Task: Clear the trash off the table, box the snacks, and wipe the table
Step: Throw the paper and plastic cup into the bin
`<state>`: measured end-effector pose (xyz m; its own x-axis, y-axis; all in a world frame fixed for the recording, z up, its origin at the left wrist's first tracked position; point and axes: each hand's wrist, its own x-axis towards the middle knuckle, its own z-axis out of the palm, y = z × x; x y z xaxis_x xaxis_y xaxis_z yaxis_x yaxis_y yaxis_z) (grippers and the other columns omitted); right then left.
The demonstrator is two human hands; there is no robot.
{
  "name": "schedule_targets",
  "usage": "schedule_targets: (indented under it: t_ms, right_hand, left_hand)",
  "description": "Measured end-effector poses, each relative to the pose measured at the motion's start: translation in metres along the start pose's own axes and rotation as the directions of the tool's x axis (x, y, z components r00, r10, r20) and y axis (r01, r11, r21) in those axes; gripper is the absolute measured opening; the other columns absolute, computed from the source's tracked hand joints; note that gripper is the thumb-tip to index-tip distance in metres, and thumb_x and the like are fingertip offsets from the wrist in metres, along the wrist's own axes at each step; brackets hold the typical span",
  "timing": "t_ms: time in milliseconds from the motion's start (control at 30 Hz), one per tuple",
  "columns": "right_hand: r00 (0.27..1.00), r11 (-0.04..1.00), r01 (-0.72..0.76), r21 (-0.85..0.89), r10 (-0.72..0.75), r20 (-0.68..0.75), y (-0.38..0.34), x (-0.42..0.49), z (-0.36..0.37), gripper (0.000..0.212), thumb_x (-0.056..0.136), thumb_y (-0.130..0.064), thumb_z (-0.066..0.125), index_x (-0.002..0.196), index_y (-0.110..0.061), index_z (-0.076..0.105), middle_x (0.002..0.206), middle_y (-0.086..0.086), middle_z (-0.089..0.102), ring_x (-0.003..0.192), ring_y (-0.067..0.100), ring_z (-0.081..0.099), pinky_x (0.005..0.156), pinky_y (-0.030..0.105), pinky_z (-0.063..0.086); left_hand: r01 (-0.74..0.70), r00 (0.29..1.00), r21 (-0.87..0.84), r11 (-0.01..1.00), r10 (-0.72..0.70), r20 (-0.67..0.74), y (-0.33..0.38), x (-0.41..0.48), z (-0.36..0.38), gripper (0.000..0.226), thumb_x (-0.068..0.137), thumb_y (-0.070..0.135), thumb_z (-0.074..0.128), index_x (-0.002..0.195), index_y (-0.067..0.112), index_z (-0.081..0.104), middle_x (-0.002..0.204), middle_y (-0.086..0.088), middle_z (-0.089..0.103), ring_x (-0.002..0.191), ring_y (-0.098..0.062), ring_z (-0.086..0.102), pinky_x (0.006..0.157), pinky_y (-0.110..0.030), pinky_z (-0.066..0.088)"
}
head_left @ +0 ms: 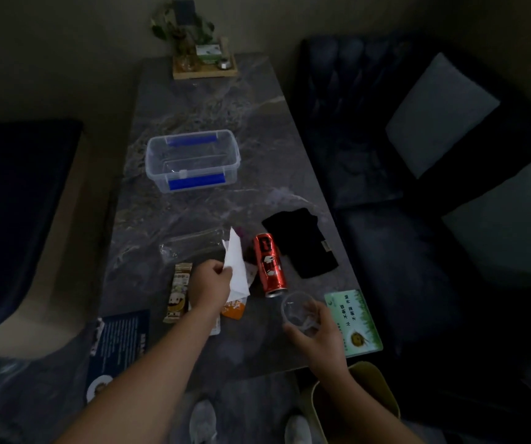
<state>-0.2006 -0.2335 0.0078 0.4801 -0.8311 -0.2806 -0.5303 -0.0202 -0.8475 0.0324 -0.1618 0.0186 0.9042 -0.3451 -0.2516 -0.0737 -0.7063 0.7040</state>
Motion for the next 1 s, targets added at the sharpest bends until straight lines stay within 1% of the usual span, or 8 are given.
schedule_targets:
  t_ms: [233,433,533,633,767,867,933,1000]
  right_hand:
    - [0.998,0.999,0.054,-0.006,-0.054,0.009,0.002,-0.002,-0.016,0.048,0.074,-0.037,0.086,0.107,-0.042,0.051,0.102,-0.012,0.065,0.091,0.004,0.065,0.074,0.028,0.057]
    - [0.996,0.997,0.076,0.022,-0.076,0.039,0.013,-0.008,-0.034,0.047,0.072,-0.038,0.086,0.103,-0.048,0.051,0.101,-0.011,0.066,0.090,0.004,0.067,0.076,0.030,0.059]
    - [0.997,0.998,0.058,0.034,-0.059,0.040,0.022,-0.020,-0.044,0.048,0.072,-0.040,0.085,0.106,-0.047,0.052,0.102,-0.012,0.065,0.090,0.004,0.067,0.077,0.031,0.060]
    - [1.000,0.998,0.004,0.061,-0.003,-0.010,0.030,-0.037,-0.053,0.052,0.071,-0.039,0.086,0.113,-0.037,0.054,0.102,-0.010,0.067,0.091,0.006,0.069,0.080,0.039,0.062]
    - [0.987,0.989,-0.076,0.124,0.092,-0.131,0.040,-0.069,-0.063,0.059,0.073,-0.033,0.088,0.120,-0.036,0.051,0.108,-0.015,0.066,0.093,0.001,0.068,0.079,0.024,0.059]
    - [0.961,0.982,-0.138,0.130,0.165,-0.224,0.048,-0.100,-0.071,0.054,0.075,-0.032,0.086,0.116,-0.037,0.052,0.100,-0.017,0.066,0.087,-0.014,0.064,0.064,0.008,0.051]
    - [0.940,0.976,-0.181,0.119,0.207,-0.273,0.054,-0.119,-0.077,0.050,0.075,-0.033,0.086,0.108,-0.043,0.050,0.093,-0.020,0.063,0.083,-0.017,0.061,0.058,0.006,0.047]
    - [0.919,0.969,-0.222,0.107,0.245,-0.308,0.063,-0.138,-0.082,0.045,0.074,-0.033,0.086,0.099,-0.045,0.049,0.090,-0.020,0.062,0.079,-0.008,0.063,0.062,0.009,0.043]
  left_hand:
    - [-0.058,0.998,-0.008,0.998,0.058,-0.036,-0.006,-0.032,-0.014,0.014,0.087,0.019,0.070,0.073,0.018,0.065,0.066,0.013,0.058,0.063,-0.003,0.051,0.055,-0.023,0.035]
    - [-0.096,0.995,0.036,0.995,0.097,-0.029,0.000,-0.076,-0.016,0.010,0.087,0.018,0.069,0.077,0.016,0.069,0.076,0.002,0.066,0.075,-0.022,0.062,0.067,-0.035,0.047]
    - [-0.107,0.994,0.033,0.994,0.106,0.013,0.001,-0.103,-0.010,0.003,0.088,0.019,0.069,0.088,0.017,0.071,0.079,0.010,0.064,0.076,-0.013,0.061,0.062,-0.027,0.043]
    - [-0.133,0.986,0.008,0.991,0.131,0.104,0.001,-0.126,0.001,0.006,0.089,0.018,0.069,0.083,0.020,0.067,0.074,0.013,0.061,0.070,-0.002,0.056,0.057,-0.022,0.039]
    - [-0.190,0.946,-0.003,0.982,0.184,0.268,-0.001,-0.146,0.014,0.020,0.088,0.018,0.069,0.072,0.026,0.061,0.069,0.007,0.065,0.065,-0.007,0.059,0.055,-0.025,0.041]
    - [-0.250,0.901,0.001,0.968,0.233,0.366,-0.006,-0.159,0.024,0.020,0.088,0.015,0.068,0.069,0.019,0.061,0.069,-0.001,0.066,0.061,-0.009,0.056,0.055,-0.029,0.041]
    - [-0.281,0.870,0.001,0.960,0.254,0.423,-0.008,-0.170,0.029,0.018,0.087,0.015,0.067,0.069,0.016,0.063,0.068,-0.003,0.066,0.064,-0.016,0.059,0.057,-0.033,0.042]
    - [-0.318,0.839,0.027,0.948,0.268,0.474,-0.013,-0.183,0.033,0.017,0.086,0.019,0.067,0.069,0.017,0.064,0.066,0.000,0.065,0.066,-0.018,0.061,0.058,-0.033,0.043]
